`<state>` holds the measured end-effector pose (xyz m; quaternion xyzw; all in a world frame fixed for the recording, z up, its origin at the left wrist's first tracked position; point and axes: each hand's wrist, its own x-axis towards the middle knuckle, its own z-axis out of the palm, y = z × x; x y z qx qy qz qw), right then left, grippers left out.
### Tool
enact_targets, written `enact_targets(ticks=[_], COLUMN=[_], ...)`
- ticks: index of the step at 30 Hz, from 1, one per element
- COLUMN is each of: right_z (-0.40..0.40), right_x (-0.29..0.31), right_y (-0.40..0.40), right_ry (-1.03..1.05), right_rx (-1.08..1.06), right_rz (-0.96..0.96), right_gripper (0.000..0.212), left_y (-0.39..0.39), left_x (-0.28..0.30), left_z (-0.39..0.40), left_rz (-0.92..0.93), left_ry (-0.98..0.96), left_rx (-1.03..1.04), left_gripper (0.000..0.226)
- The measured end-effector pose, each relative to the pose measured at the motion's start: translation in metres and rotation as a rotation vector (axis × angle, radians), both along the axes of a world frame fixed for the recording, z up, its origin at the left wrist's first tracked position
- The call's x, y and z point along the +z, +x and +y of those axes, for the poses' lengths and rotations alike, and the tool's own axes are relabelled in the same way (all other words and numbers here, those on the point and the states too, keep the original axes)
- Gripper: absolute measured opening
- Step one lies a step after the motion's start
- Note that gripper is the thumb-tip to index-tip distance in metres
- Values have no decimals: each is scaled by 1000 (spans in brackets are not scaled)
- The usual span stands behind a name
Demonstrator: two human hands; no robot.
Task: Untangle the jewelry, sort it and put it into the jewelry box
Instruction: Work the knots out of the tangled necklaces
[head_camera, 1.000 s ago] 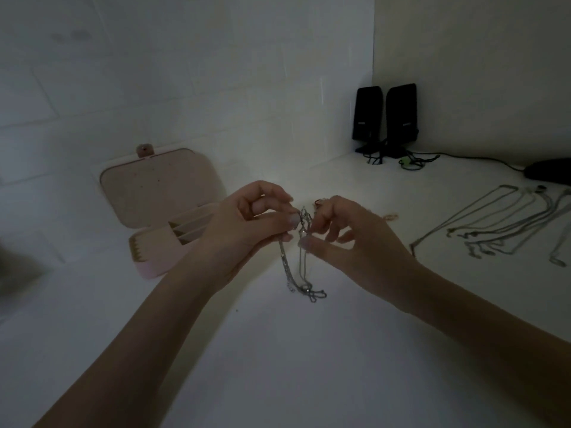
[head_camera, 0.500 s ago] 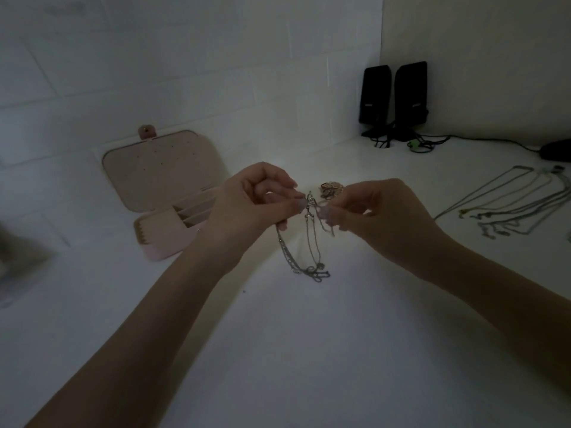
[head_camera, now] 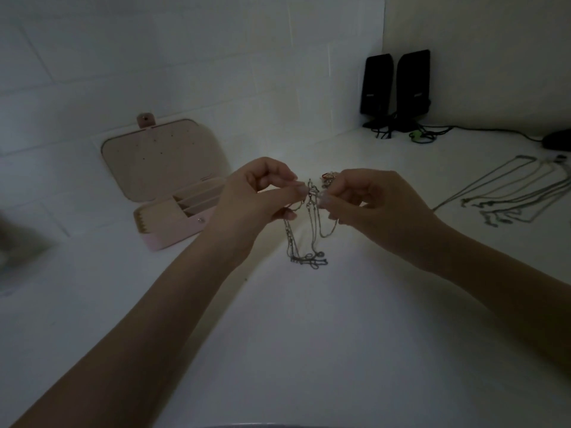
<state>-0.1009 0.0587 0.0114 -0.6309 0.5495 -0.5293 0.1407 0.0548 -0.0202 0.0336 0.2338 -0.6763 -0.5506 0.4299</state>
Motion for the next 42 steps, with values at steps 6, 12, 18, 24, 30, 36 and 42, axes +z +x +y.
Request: enact_targets(ticks=[6, 12, 18, 24, 30, 36, 42], right_z=[3, -1, 3, 2, 4, 3, 5], right_x=[-3, -4, -3, 4, 7, 8, 9], right_y=[3, 0, 0, -1, -1, 0, 2], right_ry=[-8, 9, -4, 63, 174, 235, 192], right_rx=[-51, -109, -91, -105, 130, 215, 141], right_rz=[234, 202, 353, 86, -305, -447, -341], right_gripper=[11, 15, 17, 26, 5, 11, 13], left_y=[-2, -2, -1, 1, 0, -3, -4], left_x=[0, 1, 0, 0, -2, -2, -3], left_z=[6, 5, 4, 1, 3, 3, 4], left_rz=[43, 118, 140, 80, 12, 71, 104], left_ry=[100, 219, 267, 176, 160, 247, 198], left_rx=[-62, -67, -57, -46, -114, -141, -87], left_gripper=[24, 25, 26, 23, 19, 11, 13])
